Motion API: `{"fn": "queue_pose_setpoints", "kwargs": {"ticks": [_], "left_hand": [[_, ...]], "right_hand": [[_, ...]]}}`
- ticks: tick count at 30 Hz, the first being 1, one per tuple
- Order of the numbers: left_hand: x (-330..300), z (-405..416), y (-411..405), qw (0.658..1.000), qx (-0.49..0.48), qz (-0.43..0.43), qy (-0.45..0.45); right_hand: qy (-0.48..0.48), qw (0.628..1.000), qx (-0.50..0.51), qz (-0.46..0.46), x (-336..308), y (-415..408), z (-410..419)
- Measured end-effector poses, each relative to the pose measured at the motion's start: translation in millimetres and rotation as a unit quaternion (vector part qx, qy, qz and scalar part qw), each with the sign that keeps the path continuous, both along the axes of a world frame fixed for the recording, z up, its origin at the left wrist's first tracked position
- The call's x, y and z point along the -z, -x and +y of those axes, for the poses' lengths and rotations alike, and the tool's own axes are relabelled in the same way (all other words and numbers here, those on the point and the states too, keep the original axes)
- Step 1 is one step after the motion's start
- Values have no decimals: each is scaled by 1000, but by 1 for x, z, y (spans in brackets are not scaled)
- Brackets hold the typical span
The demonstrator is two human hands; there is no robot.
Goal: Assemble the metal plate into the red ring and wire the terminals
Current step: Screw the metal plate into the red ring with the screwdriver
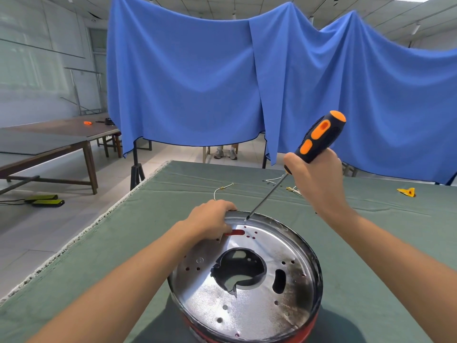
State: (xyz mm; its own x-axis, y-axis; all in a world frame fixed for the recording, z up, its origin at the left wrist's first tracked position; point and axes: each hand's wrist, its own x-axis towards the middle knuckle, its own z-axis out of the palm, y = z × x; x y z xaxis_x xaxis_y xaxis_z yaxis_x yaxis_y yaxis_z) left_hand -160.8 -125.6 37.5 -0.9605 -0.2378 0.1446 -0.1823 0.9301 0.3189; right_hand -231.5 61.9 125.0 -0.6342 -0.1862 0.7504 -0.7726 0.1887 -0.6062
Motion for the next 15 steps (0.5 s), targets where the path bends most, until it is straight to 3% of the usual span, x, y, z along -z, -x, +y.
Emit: {"fn": "queue_pose_setpoints", "kwargs": {"ticks": [15], "left_hand": [[-1, -2, 1, 1000, -10, -3, -17]], "right_hand": [[-18, 1000, -2, 11, 9, 7, -4]]}}
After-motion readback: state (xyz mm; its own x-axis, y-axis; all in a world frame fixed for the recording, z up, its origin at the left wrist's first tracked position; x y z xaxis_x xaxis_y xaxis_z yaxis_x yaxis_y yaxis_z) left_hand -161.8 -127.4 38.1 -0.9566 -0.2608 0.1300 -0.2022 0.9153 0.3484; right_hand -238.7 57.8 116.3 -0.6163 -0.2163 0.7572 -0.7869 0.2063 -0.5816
